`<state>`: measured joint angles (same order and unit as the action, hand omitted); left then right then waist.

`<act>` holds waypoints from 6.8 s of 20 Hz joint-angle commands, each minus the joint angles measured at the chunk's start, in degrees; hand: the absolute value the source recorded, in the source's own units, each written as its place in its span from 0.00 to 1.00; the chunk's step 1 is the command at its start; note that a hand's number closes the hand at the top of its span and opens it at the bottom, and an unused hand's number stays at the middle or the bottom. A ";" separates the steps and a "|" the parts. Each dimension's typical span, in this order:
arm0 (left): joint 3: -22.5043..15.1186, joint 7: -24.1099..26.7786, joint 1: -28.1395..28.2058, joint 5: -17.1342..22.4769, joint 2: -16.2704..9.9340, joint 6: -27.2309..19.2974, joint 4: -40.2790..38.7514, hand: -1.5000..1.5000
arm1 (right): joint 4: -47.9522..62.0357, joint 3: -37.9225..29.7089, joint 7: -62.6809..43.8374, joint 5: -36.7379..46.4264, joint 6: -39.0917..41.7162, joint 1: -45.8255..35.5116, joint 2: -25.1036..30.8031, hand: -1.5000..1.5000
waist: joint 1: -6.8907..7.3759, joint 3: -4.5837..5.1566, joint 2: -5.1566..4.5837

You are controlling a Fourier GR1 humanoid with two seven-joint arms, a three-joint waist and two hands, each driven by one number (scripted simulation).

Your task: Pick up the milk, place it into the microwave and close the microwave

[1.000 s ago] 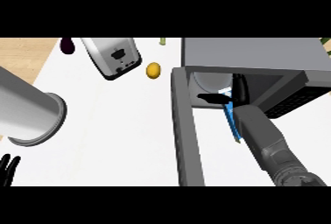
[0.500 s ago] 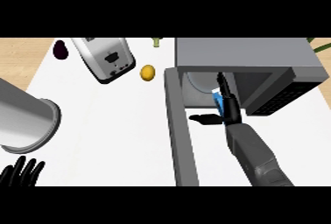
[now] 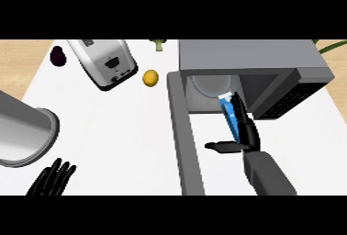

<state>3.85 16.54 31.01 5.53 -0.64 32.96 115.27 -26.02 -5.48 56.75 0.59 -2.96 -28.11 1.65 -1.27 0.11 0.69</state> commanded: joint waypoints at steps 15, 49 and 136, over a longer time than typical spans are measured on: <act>-17.13 -7.22 -23.32 -17.31 0.64 -16.56 -13.04 1.00 | -45.35 -0.38 -15.59 -13.82 15.34 31.33 8.36 0.00 | 0.08 -0.06 -0.58; -54.76 -5.39 -73.43 14.72 0.62 -54.52 -58.38 1.00 | -76.35 -0.48 -33.89 -27.49 25.50 31.44 18.62 0.00 | -9.47 0.21 -2.68; -51.72 1.11 -90.84 45.64 -5.17 -71.17 -80.22 0.00 | -78.09 -15.44 -50.19 -51.26 29.05 19.66 38.58 0.00 | -14.15 0.08 -5.59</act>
<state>-54.28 16.12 -60.40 50.09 0.12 -33.97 43.96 -103.61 -20.34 6.93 -49.87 26.44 -9.13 40.21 -18.10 0.16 -5.02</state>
